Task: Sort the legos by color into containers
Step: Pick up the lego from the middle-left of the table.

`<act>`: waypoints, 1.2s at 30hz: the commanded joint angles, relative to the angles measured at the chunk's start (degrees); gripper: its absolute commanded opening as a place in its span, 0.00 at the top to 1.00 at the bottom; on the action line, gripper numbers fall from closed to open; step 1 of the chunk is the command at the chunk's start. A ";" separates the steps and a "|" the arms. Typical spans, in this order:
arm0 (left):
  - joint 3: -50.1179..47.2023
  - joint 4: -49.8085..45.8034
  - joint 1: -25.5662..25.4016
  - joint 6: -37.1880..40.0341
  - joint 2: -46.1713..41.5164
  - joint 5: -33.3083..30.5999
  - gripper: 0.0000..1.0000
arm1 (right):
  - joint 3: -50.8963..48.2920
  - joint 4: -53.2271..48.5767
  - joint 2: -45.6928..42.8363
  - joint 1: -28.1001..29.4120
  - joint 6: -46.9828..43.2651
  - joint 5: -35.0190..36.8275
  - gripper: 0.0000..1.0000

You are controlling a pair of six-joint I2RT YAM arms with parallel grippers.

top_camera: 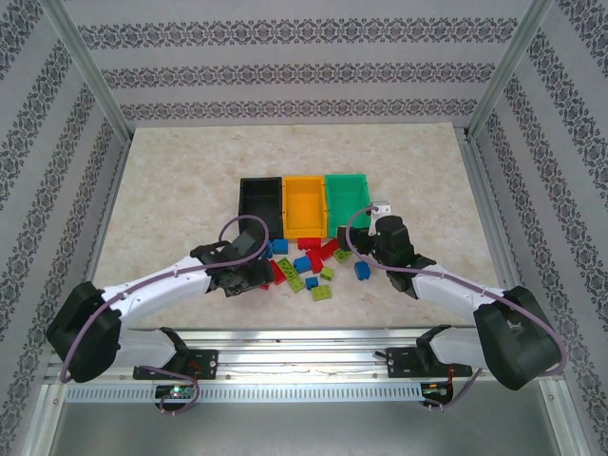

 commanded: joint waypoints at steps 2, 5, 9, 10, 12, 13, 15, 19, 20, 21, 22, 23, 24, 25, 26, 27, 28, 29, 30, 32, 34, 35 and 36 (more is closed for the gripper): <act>0.14 3.39 -4.23 -11.74 3.76 -7.22 0.21 | -0.59 1.25 -1.88 0.50 -0.19 2.62 0.04; 1.68 1.59 -6.62 -17.76 6.79 -10.84 0.21 | -0.59 1.06 -1.99 0.54 -0.22 3.11 0.04; 4.86 -5.93 -7.13 -26.58 11.01 -12.57 0.21 | -0.66 1.04 -2.18 0.59 -0.12 2.76 0.04; 5.30 -6.32 -7.13 -27.65 11.74 -12.46 0.21 | -0.54 1.05 -2.01 0.59 -0.21 3.01 0.04; 5.00 -4.87 -7.13 -30.03 12.55 -12.05 0.21 | -0.33 0.87 -1.62 0.58 -0.30 3.22 0.04; 4.54 -3.97 -7.13 -31.24 12.54 -12.13 0.21 | -0.31 0.77 -1.60 0.61 -0.22 3.07 0.04; 3.63 -2.26 -7.15 -33.33 12.11 -12.49 0.22 | -0.31 0.99 -1.74 0.81 -0.01 2.83 0.04; 2.53 -1.10 -7.13 -35.91 10.95 -13.96 0.23 | 0.08 0.71 -1.04 0.94 -0.37 3.21 0.04; 2.53 -1.63 -7.09 -36.64 10.82 -14.50 0.25 | 0.28 0.51 -1.06 0.94 -0.33 3.04 0.04; 2.63 -2.48 -7.13 -37.61 10.75 -15.13 0.26 | 0.18 0.59 -1.25 1.02 -0.24 2.94 0.04; 2.41 -3.19 -7.13 -38.70 10.64 -15.55 0.26 | 0.04 0.71 -1.32 1.09 -0.13 2.82 0.04; 2.20 -3.22 -7.09 -39.36 10.54 -15.90 0.26 | 0.01 0.98 -1.35 1.12 -0.21 2.92 0.04; 1.72 -2.72 -7.13 -39.67 10.45 -16.32 0.26 | 0.00 1.00 -1.09 1.20 -0.22 3.06 0.04; 1.37 -2.28 -7.13 -39.99 10.56 -16.66 0.26 | 0.17 0.79 -0.91 1.20 -0.30 3.22 0.04; 1.16 -1.93 -7.04 -40.30 10.71 -16.82 0.26 | 0.36 0.63 -0.82 1.20 -0.38 3.21 0.04; 0.95 -1.48 -6.96 -40.51 11.03 -16.80 0.27 | 0.41 0.42 -0.84 1.23 -0.35 2.96 0.04; 0.80 -1.08 -6.82 -40.59 11.32 -16.58 0.27 | 0.39 0.51 -1.06 1.20 -0.31 2.85 0.04; 0.68 -0.85 -6.78 -40.59 11.54 -16.38 0.27 | 0.31 0.76 -1.13 1.29 -0.27 2.80 0.04; 0.57 -0.57 -6.69 -40.41 11.70 -16.19 0.27 | 0.06 1.02 -1.05 1.29 -0.29 2.94 0.04; 0.36 -0.33 -6.69 -40.29 12.03 -16.29 0.27 | 0.36 0.73 -0.59 1.29 -0.56 3.47 0.04; -0.08 -0.14 -6.52 -40.33 12.35 -16.22 0.29 | 0.60 0.38 -0.63 1.31 -0.66 3.26 0.04; -0.33 0.25 -6.52 -40.38 12.30 -16.04 0.31 | 0.53 0.53 -0.77 1.38 -0.53 3.09 0.04; -0.59 0.90 -6.43 -40.02 12.14 -15.86 0.33 | 0.33 0.87 -0.86 1.48 -0.46 3.02 0.04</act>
